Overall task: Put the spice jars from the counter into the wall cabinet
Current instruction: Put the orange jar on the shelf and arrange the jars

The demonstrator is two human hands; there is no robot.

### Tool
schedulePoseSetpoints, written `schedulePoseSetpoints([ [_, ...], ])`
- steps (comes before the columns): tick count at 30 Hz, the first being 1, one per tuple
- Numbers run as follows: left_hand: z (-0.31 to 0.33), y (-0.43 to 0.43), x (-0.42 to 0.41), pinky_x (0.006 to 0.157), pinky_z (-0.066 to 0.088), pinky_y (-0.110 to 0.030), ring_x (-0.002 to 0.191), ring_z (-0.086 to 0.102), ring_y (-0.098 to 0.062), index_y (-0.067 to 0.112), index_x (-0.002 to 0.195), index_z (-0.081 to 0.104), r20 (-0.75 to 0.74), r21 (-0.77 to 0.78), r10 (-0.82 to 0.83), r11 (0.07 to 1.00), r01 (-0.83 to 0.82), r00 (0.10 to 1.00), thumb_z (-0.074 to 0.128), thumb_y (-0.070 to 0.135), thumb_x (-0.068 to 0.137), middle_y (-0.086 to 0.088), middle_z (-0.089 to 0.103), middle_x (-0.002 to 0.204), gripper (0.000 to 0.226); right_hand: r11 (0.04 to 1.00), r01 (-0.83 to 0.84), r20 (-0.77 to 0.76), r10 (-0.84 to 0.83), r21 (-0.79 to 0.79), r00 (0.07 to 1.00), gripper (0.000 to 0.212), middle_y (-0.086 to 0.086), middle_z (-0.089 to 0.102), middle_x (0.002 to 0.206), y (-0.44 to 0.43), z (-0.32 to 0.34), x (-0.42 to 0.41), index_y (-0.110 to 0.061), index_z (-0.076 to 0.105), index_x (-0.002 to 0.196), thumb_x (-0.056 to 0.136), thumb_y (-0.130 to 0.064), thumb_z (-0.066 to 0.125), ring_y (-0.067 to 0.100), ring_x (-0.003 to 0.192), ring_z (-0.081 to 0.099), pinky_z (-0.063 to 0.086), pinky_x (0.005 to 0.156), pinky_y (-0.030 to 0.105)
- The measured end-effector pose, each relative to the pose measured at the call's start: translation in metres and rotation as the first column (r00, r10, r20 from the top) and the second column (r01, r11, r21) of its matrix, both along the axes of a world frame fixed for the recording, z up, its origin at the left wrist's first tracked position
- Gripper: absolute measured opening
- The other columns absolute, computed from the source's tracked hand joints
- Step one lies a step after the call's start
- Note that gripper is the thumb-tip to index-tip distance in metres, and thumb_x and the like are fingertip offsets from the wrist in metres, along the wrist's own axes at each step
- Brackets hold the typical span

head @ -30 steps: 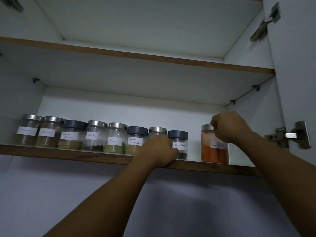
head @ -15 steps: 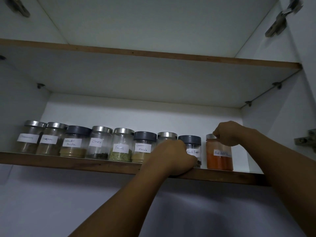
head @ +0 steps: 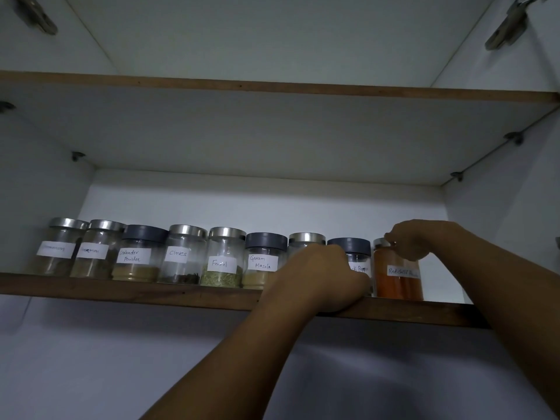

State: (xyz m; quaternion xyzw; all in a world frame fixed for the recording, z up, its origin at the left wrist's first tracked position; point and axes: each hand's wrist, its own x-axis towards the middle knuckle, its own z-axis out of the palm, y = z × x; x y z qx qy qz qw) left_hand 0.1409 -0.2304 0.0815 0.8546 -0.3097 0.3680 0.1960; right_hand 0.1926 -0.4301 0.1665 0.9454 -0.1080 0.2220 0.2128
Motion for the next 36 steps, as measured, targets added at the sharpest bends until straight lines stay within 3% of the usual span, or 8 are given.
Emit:
schedulePoseSetpoints([
  [6, 0.001, 0.0, 0.0, 0.054, 0.032, -0.026, 0.069, 0.048, -0.015, 0.022, 0.062, 0.041, -0.012, 0.007, -0.005, 1.0, 0.005, 1.0, 0.052, 0.048, 0.079, 0.004, 0.047, 0.072, 0.033, 0.995, -0.08, -0.007, 0.08, 0.063, 0.997, 0.044, 0.012, 0.048, 0.137, 0.0, -0.006, -0.004, -0.006, 0.033, 0.14, 0.097, -0.011, 0.041, 0.023, 0.124, 0.048, 0.04, 0.101, 0.029],
  [12, 0.0, 0.0, 0.001, 0.059, 0.037, -0.029, 0.074, 0.052, -0.018, 0.024, 0.068, 0.043, -0.013, 0.001, -0.006, 1.0, 0.006, 1.0, 0.05, 0.048, 0.079, 0.002, 0.049, 0.075, 0.028, 0.97, -0.162, -0.027, 0.169, 0.182, 0.985, 0.047, 0.016, 0.047, 0.134, -0.006, -0.006, -0.003, -0.008, 0.035, 0.136, 0.091, 0.0, 0.048, 0.031, 0.118, 0.05, 0.049, 0.096, 0.041],
  [17, 0.0, 0.0, 0.002, 0.054, 0.032, -0.026, 0.067, 0.05, -0.011, 0.023, 0.063, 0.042, 0.001, 0.003, -0.017, 1.0, 0.017, 1.0, 0.05, 0.046, 0.08, 0.005, 0.05, 0.073, 0.03, 0.981, -0.158, -0.014, 0.161, 0.117, 0.987, 0.05, 0.014, 0.048, 0.134, -0.005, -0.009, -0.004, -0.007, 0.035, 0.136, 0.089, -0.001, 0.051, 0.026, 0.122, 0.049, 0.043, 0.098, 0.031],
  [36, 0.0, 0.0, 0.0, 0.05, 0.029, -0.025, 0.063, 0.047, -0.008, 0.021, 0.062, 0.04, 0.002, 0.022, 0.0, 1.0, 0.0, 1.0, 0.051, 0.043, 0.083, 0.005, 0.047, 0.07, 0.032, 0.981, -0.188, -0.03, 0.189, 0.041, 0.981, 0.056, 0.012, 0.047, 0.136, -0.011, -0.011, 0.0, -0.011, 0.035, 0.137, 0.086, -0.005, 0.058, 0.025, 0.125, 0.045, 0.039, 0.101, 0.031],
])
